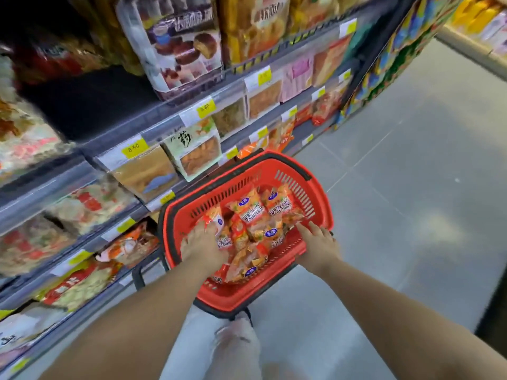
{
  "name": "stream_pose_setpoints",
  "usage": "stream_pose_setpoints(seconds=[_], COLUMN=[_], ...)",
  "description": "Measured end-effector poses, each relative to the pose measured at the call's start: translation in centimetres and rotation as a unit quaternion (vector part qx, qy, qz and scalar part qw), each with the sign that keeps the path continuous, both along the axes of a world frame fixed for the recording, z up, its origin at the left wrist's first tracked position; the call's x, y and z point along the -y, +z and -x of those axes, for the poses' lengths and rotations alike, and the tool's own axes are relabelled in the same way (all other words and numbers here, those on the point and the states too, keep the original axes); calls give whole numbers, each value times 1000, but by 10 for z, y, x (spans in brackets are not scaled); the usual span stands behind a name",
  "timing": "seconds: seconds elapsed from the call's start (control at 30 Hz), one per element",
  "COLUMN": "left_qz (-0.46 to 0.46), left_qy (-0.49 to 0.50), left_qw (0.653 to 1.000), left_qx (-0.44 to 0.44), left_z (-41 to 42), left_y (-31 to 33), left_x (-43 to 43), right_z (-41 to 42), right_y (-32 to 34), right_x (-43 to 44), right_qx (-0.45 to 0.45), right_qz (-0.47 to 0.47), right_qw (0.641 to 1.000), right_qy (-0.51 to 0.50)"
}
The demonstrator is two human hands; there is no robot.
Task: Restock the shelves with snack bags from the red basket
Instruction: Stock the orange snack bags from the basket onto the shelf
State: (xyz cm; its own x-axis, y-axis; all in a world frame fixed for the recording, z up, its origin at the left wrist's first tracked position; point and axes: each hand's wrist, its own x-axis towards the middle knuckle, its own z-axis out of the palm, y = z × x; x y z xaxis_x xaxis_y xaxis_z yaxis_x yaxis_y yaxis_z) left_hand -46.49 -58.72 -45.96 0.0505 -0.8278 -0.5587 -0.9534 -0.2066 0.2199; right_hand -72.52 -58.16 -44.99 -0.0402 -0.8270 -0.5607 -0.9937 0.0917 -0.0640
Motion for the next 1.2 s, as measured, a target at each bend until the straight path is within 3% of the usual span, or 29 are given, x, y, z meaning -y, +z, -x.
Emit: stream_pose_setpoints(seconds=[0.3, 0.6, 0.67, 0.77, 0.83, 0.9, 1.0, 1.2], left_qz=[-93, -160, -155, -174, -171, -141, -118, -95], left_qy=[87, 218, 231, 175, 135, 110, 149, 196], left_qw=[990, 954, 955, 969, 976, 983, 976, 968], left_qx=[-59, -129, -106, -11, -20, -38, -108, -121], left_z=[55, 136, 151, 152, 146, 140, 130, 79], left_y=[-90, -231, -263, -302, -320, -328, -322, -280], left_x=[67, 110, 119, 129, 132, 129, 120, 145], right_z=[38, 75, 80, 84, 83, 82, 82, 71], right_y=[-80, -206, -233, -264, -281, -292, -300, -301], right_x=[88, 169, 177, 188, 192, 193, 190, 199], right_qx=[44, 94, 111, 113, 114, 119, 123, 111], right_qz=[-20, -17, -10, -7, -10, -5, 5, 13], right_qw=[999, 995, 993, 993, 993, 993, 992, 993], right_qy=[-6, 25, 40, 32, 21, 11, -13, -33])
